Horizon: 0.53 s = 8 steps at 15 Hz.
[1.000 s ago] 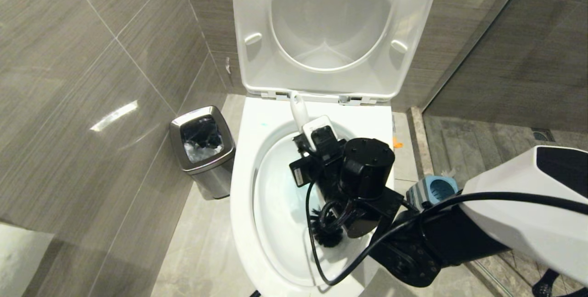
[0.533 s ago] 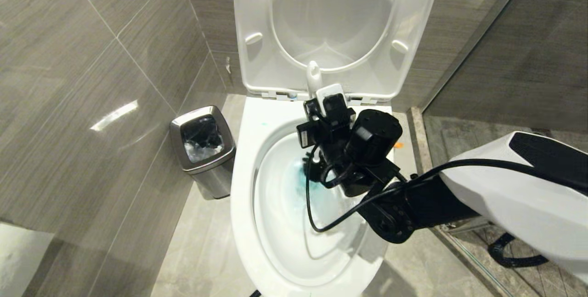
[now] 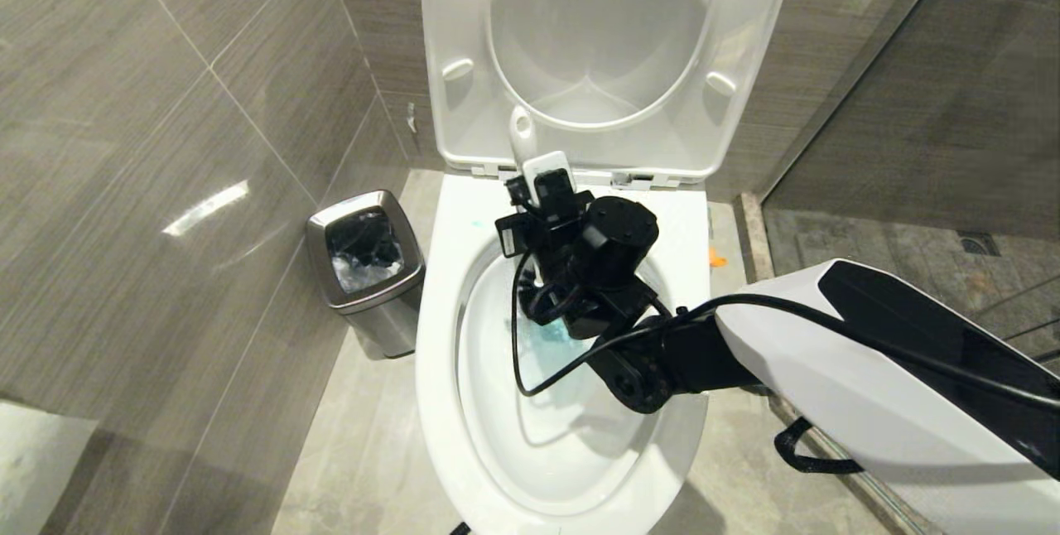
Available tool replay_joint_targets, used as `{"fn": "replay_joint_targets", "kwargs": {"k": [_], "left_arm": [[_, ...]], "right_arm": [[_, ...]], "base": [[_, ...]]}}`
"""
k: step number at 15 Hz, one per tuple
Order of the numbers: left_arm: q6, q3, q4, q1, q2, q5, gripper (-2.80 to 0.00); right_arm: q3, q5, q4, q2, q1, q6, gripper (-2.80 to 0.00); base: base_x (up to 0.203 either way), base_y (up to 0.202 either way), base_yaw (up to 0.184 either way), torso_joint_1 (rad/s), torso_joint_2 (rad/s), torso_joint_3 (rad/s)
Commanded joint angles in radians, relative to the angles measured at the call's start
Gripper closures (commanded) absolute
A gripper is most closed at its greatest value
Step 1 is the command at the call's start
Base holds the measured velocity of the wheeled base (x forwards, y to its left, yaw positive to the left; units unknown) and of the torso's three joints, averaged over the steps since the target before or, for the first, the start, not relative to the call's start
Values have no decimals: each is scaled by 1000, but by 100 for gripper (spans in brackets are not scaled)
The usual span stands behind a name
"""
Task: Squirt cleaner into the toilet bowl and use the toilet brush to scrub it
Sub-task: Scrub the toilet bowl
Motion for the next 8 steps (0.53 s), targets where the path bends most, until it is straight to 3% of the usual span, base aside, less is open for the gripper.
{"fn": "replay_joint_targets", "kwargs": {"k": [1, 3, 8], "left_arm": [[0, 0, 0, 0, -1, 1, 0], [0, -1, 0, 0, -1, 1, 0], [0, 0, 0, 0, -1, 1, 0]], "right_arm": [[-1, -5, -10, 8, -2, -3, 0], [27, -9, -12, -24, -13, -9, 0], [313, -10, -28, -212, -19, -22, 0]], "base": [[0, 0, 0, 0, 0, 0], [0, 0, 0, 0, 0, 0], [0, 0, 0, 0, 0, 0]]}}
